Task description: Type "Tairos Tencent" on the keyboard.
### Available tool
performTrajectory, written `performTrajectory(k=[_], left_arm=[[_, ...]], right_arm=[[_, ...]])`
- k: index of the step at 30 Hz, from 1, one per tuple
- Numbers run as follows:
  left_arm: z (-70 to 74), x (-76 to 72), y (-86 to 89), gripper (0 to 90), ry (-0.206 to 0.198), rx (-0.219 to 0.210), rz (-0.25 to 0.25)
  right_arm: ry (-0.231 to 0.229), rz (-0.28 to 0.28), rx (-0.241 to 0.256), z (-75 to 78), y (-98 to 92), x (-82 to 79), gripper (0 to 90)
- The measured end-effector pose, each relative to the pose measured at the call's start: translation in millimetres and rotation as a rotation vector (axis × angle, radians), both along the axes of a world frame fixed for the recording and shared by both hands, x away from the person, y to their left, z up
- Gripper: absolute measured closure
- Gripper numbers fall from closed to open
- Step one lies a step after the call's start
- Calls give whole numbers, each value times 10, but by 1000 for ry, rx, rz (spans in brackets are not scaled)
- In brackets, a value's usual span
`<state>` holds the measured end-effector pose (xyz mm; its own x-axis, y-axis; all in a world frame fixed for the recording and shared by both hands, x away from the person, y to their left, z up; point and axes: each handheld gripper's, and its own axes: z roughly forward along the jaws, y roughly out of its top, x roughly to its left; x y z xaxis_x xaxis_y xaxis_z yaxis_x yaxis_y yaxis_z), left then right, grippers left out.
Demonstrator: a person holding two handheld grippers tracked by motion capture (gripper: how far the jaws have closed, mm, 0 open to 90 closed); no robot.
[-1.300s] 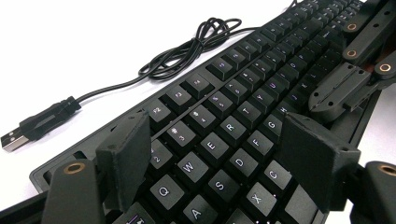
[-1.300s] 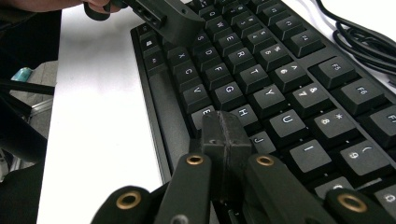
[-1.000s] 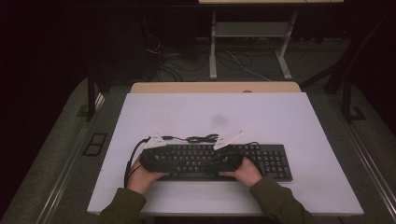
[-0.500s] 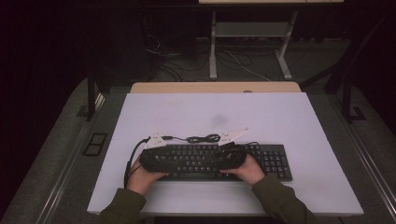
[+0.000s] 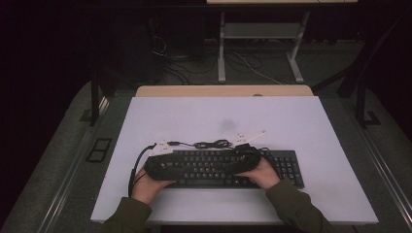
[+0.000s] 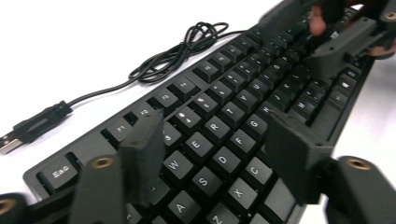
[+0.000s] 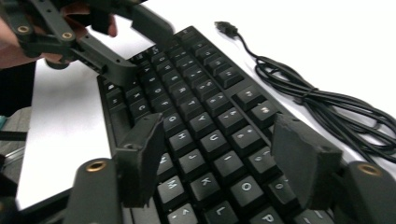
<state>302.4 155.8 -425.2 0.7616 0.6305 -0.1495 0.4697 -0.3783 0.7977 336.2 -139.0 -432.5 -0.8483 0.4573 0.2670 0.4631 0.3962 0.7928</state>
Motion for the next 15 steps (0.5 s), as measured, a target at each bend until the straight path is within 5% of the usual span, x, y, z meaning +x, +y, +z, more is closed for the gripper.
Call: performTrajectory(k=[15], left_arm=[[3,-52,-44,789,12,16,-84]], right_arm=[[-20,-55,8,-17,-79,52,264]])
